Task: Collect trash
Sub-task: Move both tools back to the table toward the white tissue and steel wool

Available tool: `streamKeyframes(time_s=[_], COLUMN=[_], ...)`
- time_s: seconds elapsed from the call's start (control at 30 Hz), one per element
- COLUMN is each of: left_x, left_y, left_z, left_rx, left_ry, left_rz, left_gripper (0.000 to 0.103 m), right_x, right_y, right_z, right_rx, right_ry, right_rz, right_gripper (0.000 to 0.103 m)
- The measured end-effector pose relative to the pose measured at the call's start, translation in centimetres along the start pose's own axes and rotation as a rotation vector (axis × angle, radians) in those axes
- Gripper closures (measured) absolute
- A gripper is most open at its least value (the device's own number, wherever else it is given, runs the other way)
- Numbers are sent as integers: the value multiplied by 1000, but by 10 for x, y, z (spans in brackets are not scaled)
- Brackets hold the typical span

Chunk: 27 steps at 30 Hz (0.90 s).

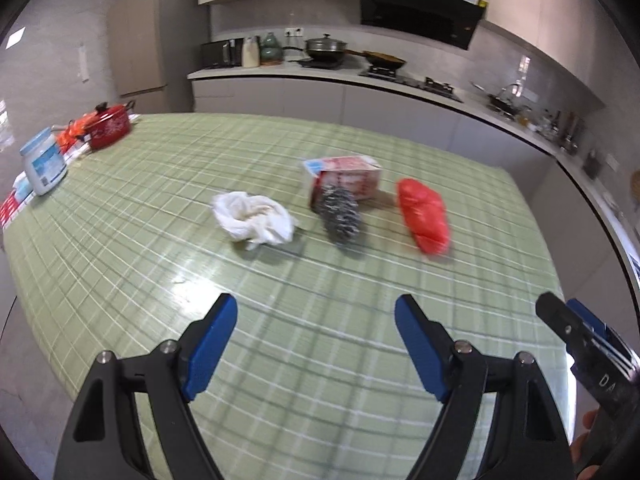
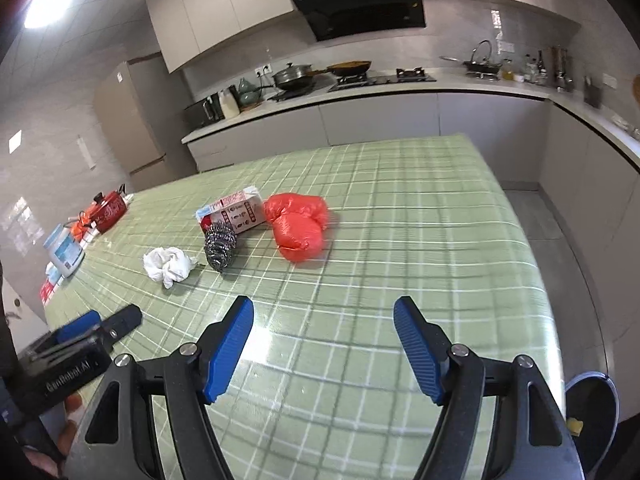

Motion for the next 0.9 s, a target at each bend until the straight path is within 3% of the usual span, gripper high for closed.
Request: streamKeyframes(time_s=[0.3, 0.67, 0.9], left_x=[31, 48, 59], left_y=[19, 62, 80], left_z=[29, 79, 102], left_rx=[26, 51, 61], left_ry=[15, -86, -121], left_rz=[-16, 75, 107], left_gripper=[21, 21, 21], right_x=[18, 47, 86], right_y=[17, 32, 38], right_z=[37, 83, 114], right_rx=[22, 35, 47], right_ry=[-2, -105, -99], right_rz=[-3, 53, 29], right_gripper=[28, 28, 28])
Point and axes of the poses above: each gripper's, at about its wrist camera, not at the fingertips, and z roughly the way its jaws point, x to its left, y to its top, the point moved 10 cm from there along z, roughly the way its jaws point, and after that the axes turned 1 degree about -y, right-handed, at the moved point
